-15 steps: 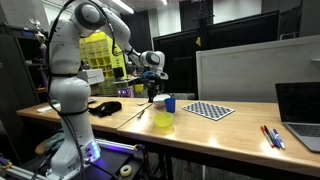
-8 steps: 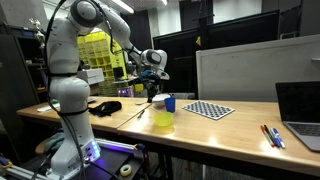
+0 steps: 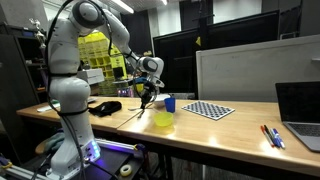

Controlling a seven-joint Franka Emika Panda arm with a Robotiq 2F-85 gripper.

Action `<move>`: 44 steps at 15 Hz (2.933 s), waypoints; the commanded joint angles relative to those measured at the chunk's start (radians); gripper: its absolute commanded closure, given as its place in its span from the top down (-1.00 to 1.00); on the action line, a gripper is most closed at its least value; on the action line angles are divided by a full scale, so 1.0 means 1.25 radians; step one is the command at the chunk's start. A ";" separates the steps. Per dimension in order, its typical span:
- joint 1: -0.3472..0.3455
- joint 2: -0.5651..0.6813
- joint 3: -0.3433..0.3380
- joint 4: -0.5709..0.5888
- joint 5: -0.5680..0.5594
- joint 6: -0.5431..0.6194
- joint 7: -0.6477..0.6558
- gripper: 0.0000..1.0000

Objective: Move the grey form to the right

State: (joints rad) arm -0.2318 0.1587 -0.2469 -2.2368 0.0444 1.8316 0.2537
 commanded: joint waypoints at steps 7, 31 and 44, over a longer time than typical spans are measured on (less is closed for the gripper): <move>0.007 0.062 0.016 -0.027 0.080 -0.005 -0.007 -0.92; 0.078 -0.041 0.028 -0.009 -0.043 0.002 0.070 1.00; 0.140 -0.183 0.148 -0.105 -0.229 0.297 0.086 1.00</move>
State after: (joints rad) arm -0.0793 -0.0177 -0.0933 -2.3035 -0.1962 2.0881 0.3648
